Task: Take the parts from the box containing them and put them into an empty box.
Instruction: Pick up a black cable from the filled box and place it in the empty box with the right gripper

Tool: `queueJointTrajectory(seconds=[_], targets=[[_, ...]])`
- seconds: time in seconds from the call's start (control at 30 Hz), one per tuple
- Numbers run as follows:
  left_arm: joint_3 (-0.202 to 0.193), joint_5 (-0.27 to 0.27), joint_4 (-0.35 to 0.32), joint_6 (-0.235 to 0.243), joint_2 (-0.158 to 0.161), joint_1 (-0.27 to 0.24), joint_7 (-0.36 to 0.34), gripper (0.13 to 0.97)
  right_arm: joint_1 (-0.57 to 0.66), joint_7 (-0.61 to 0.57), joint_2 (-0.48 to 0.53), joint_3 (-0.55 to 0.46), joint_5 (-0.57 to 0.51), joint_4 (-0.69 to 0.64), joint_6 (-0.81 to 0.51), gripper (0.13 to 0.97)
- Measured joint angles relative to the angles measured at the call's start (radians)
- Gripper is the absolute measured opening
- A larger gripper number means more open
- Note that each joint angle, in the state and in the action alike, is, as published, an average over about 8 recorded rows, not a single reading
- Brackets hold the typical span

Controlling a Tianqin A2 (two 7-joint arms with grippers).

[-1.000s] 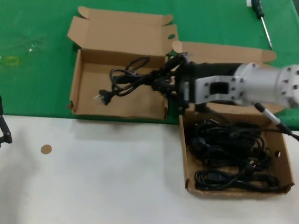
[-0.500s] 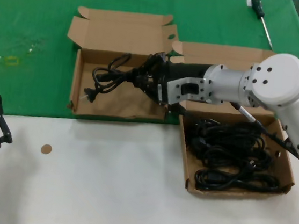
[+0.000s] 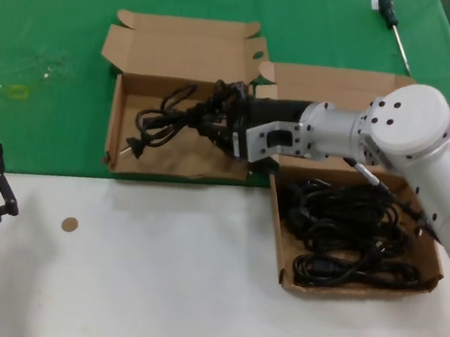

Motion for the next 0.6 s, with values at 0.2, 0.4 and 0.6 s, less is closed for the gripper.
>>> queueJointTrajectory(seconds=[0.2, 0.4, 0.6], targets=[[0.0, 0.0, 0.0, 0.0, 0.0, 0.0, 0.0, 0.152, -0.003, -0.042, -0.014, 0.006, 0.016, -0.025, 0.003, 0.227], [0.0, 0.0, 0.0, 0.0, 0.0, 0.0, 0.0, 0.152, 0.003, -0.082, -0.024, 0.012, 0.026, -0.062, 0.009, 0.298], [0.0, 0.0, 0.0, 0.0, 0.0, 0.0, 0.0, 0.152, 0.0, -0.081, -0.015, 0.016, 0.029, -0.055, 0.005, 0.401]])
